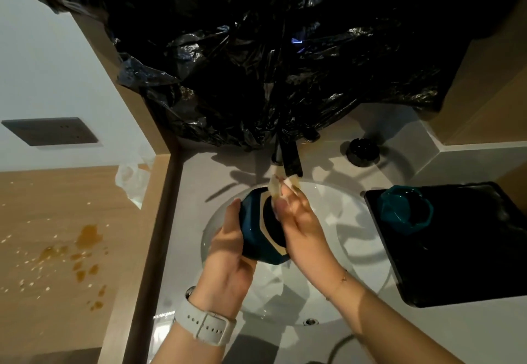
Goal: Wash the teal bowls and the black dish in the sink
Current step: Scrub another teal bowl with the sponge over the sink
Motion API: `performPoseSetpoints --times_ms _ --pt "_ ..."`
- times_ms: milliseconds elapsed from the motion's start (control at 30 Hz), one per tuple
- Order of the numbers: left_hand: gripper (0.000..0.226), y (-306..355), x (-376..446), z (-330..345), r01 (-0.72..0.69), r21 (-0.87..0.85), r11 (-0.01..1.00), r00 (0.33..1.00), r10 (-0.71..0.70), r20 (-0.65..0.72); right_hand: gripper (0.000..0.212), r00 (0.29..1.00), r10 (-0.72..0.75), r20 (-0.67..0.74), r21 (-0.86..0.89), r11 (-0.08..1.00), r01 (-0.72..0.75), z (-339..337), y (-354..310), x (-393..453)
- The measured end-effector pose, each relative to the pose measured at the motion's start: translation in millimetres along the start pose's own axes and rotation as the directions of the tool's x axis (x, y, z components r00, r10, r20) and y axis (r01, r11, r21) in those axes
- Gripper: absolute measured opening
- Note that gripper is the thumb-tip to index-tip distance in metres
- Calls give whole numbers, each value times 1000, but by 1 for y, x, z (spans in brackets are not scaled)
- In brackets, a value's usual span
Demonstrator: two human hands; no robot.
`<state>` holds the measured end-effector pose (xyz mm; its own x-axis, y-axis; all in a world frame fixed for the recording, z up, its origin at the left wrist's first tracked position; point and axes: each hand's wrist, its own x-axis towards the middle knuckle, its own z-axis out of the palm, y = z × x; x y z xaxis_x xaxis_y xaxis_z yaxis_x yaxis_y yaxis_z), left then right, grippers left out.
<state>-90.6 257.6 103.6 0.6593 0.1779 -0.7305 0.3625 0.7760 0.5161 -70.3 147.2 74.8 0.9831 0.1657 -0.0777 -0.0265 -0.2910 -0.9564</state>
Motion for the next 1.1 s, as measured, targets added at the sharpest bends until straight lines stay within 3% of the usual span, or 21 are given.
performPoseSetpoints --times_ms 133,233,300,367,500,600,700,800,867,933,1033,1100 --pt "28 4 7 -3 114 -155 981 992 -105 64 36 978 134 -162 350 934 -70 8 -1 -22" --pt "38 -4 11 -2 103 -197 975 992 -85 95 48 951 290 -106 624 764 -163 32 3 -49" --pt "47 -12 7 -4 107 -175 979 985 -81 150 44 930 361 -67 730 653 -201 40 3 -53" --pt "51 -22 2 -6 29 -92 995 981 -11 194 34 917 392 -74 769 608 -197 34 4 -43" --pt "40 -27 -4 -3 -263 96 960 937 231 261 30 889 456 -27 811 530 -248 14 9 -24" --pt "30 -25 2 -8 -316 238 919 931 252 265 33 902 432 5 783 559 -272 7 14 -21" --pt "60 -11 15 -21 -316 341 885 926 210 313 29 925 379 -33 727 644 -237 -10 16 -19" --pt "77 0 21 -18 -326 520 790 923 145 358 23 956 289 -46 566 796 -213 -20 21 -20" --pt "64 -5 20 -10 -356 588 726 924 179 338 18 964 256 -70 495 848 -189 -21 16 -20" --pt "47 -17 15 -4 -363 524 770 924 226 308 19 951 273 -144 524 836 -161 -21 7 -16" --pt "43 -33 9 2 -312 321 894 935 229 271 26 917 289 -275 594 801 -75 -15 -3 -19" --pt "41 -38 12 6 -316 218 923 938 270 218 27 923 274 -270 559 825 -82 2 -2 -33"
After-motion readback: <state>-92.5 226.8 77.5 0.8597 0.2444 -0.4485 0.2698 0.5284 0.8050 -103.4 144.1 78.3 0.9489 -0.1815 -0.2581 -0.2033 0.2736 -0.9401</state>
